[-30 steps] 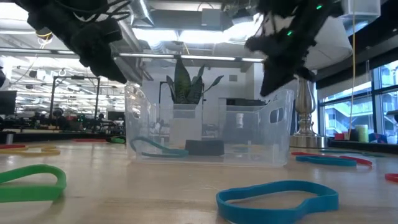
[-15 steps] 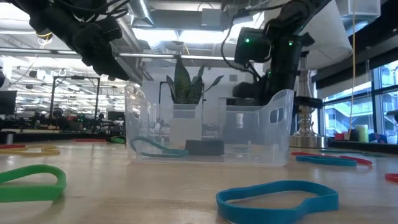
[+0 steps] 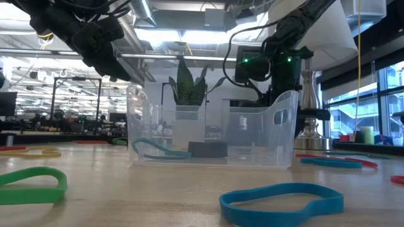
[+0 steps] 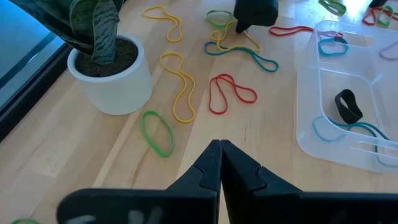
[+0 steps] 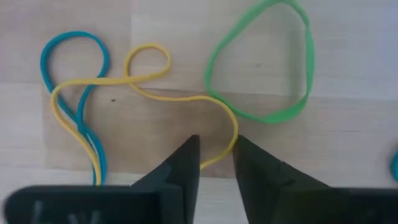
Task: Pick and place rubber bands into bin
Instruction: Put the yellow rubber band into the transparent bin
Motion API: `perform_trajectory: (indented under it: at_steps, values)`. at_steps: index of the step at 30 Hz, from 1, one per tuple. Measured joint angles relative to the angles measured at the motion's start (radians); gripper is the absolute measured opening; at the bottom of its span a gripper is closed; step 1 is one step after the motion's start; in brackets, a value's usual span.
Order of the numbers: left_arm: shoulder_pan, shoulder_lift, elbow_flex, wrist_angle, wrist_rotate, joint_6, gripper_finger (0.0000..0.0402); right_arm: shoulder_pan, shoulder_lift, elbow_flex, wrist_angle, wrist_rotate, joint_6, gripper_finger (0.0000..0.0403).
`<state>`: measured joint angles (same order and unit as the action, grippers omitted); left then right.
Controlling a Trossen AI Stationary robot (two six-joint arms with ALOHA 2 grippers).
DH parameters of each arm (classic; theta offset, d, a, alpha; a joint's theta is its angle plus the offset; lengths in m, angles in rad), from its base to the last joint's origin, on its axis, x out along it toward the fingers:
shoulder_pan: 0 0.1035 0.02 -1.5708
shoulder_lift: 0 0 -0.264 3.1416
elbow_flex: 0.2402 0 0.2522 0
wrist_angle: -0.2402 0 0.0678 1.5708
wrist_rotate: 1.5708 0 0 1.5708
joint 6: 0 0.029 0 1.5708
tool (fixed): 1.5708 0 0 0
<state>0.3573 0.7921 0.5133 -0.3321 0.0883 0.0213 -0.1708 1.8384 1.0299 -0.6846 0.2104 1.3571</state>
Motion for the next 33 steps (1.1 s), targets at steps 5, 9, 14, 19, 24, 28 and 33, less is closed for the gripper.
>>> perform_trajectory:
  at_steps: [5, 9, 14, 19, 24, 28, 33]
  values:
    - [0.000, 0.000, 0.000, 0.000, -0.003, 0.002, 0.0002, 0.015, -0.029, -0.005, -0.009, 0.038, -0.002, 0.0017]
    - [0.000, 0.000, 0.000, 0.001, -0.005, 0.058, 0.0002, 0.034, -0.094, -0.007, -0.035, 0.059, -0.002, 0.0010]
    - [-0.027, 0.000, 0.000, 0.029, -0.006, 0.087, 0.0002, 0.090, -0.210, -0.004, -0.060, 0.139, -0.003, 0.0004]
    - [-0.076, 0.000, 0.000, 0.050, -0.017, 0.088, 0.0002, 0.160, -0.315, 0.059, -0.157, 0.261, -0.026, 0.0002]
    - [-0.126, 0.000, 0.000, 0.051, -0.071, 0.088, 0.0002, 0.221, -0.335, 0.209, -0.256, 0.323, -0.158, 0.0001]
    - [-0.161, 0.000, 0.000, 0.051, -0.107, 0.075, 0.0002, 0.266, -0.315, 0.343, -0.256, 0.358, -0.299, 0.0001]
    - [-0.195, 0.000, 0.000, 0.052, -0.151, 0.044, 0.0002, 0.327, -0.267, 0.502, -0.243, 0.377, -0.434, 0.0000]
